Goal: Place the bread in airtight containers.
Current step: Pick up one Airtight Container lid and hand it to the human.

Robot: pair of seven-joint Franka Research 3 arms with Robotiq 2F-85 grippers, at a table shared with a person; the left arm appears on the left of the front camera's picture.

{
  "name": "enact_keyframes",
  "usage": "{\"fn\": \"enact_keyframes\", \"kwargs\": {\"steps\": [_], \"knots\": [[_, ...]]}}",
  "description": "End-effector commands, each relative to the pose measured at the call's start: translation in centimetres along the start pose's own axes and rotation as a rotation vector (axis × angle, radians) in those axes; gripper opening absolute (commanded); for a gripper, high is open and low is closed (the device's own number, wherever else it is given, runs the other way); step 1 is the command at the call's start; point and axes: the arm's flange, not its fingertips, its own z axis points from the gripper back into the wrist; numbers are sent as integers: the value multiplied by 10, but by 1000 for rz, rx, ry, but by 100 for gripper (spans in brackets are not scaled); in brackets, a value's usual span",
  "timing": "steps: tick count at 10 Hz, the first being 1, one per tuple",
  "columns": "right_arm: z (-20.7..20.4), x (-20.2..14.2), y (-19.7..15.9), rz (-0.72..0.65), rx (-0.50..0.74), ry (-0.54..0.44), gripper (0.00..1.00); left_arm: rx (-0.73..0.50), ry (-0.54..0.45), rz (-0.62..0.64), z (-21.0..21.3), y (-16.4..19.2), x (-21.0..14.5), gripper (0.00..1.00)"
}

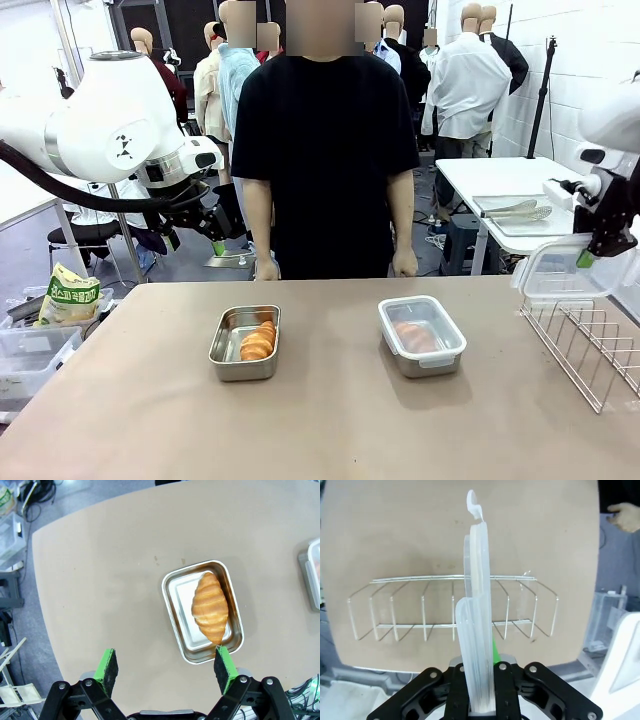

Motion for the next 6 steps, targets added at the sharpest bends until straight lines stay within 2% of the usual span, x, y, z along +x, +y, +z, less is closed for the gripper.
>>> {"fn": "enact_keyframes", "kwargs": {"steps": [1,4,6], "knots": [[16,8,19,-11,25,-20,0,2,0,1,1,2,0,100],[43,21,32,48,-61,-57,0,2,0,1,1,2,0,100],[53,41,29,177,-173,-74,0,2,0,1,1,2,0,100]]}}
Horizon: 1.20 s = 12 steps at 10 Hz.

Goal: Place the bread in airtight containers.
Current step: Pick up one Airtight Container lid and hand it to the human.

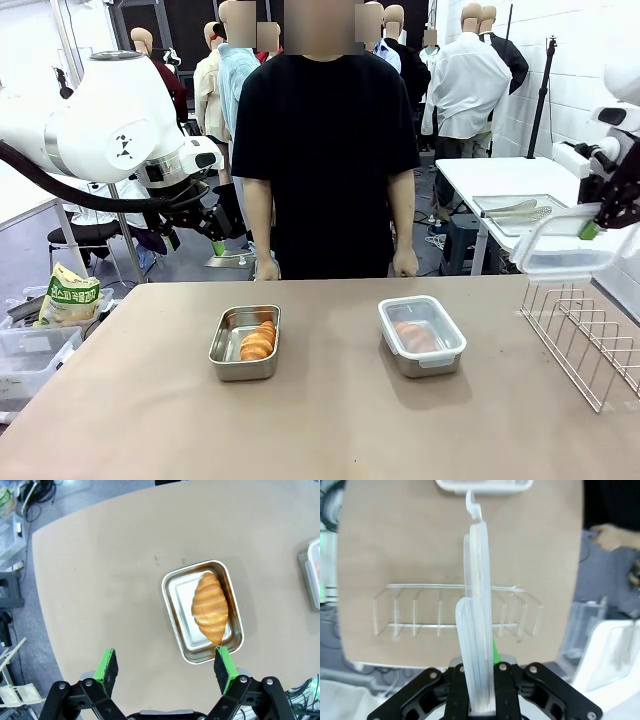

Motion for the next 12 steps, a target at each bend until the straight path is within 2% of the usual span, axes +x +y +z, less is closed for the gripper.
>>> {"fn": "enact_keyframes", "kwargs": {"steps": [1,3,5,9,12], "knots": [[-3,21,-5,147,-124,-56,0,2,0,1,1,2,-1,100],[-3,54,-18,305,-224,-148,0,2,0,1,1,2,-1,100],[0,87,-29,428,-304,-201,0,2,0,1,1,2,-1,100],[15,147,-56,651,-409,-175,0,2,0,1,1,2,-1,100],[17,175,-83,700,-461,-136,0,2,0,1,1,2,-1,100]]}}
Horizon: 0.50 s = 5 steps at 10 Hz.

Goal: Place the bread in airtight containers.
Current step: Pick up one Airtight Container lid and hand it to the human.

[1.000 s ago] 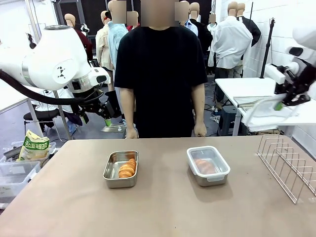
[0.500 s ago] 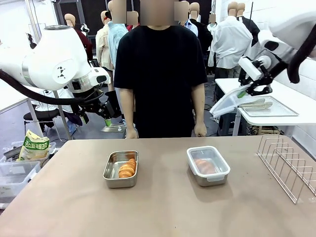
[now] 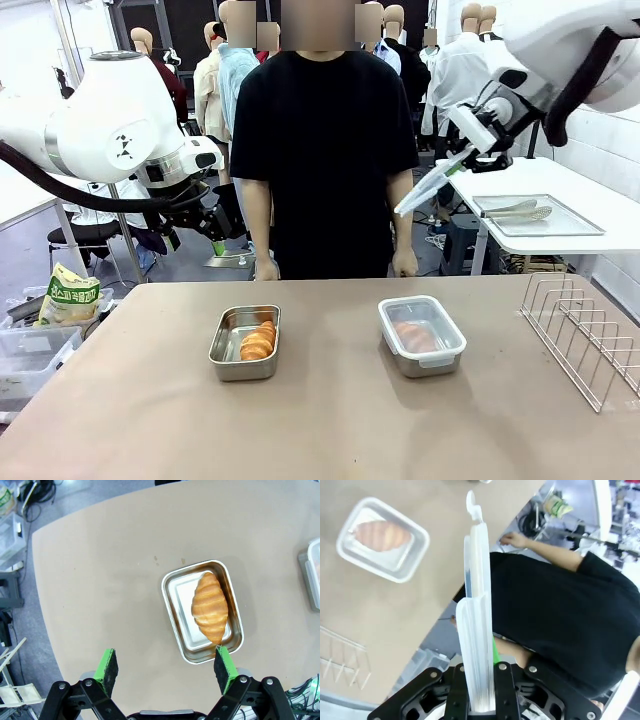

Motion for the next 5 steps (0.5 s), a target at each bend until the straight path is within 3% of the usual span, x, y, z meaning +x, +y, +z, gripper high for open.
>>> {"fn": "enact_keyframes", "kwargs": {"steps": [1,3,4,5], "knots": [[-15,-12,-9,12,-36,-3,0,2,0,2,1,2,0,100],[-30,-19,-10,-15,12,1,0,2,0,2,1,2,0,100],[-49,-27,-7,-57,145,50,0,2,0,2,1,2,0,100],[-25,-12,-8,-3,14,1,0,2,0,2,1,2,0,100]]}}
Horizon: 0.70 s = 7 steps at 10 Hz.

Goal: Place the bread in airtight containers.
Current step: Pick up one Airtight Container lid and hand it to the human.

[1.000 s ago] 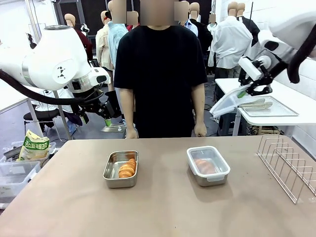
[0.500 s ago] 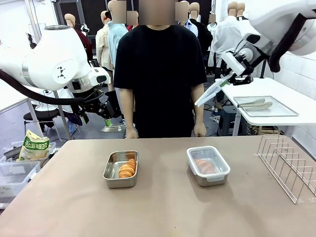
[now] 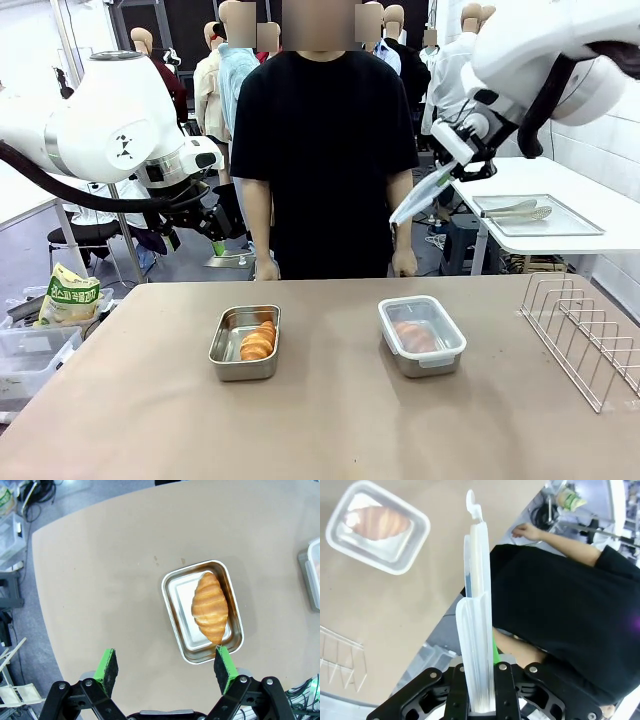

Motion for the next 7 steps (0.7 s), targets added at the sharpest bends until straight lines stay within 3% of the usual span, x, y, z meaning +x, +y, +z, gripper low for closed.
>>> {"fn": "enact_keyframes", "kwargs": {"steps": [1,7], "knots": [[20,10,-7,21,-57,-12,0,2,-1,2,2,2,0,100],[20,10,-7,21,-57,-12,0,2,-1,2,2,2,0,100]]}}
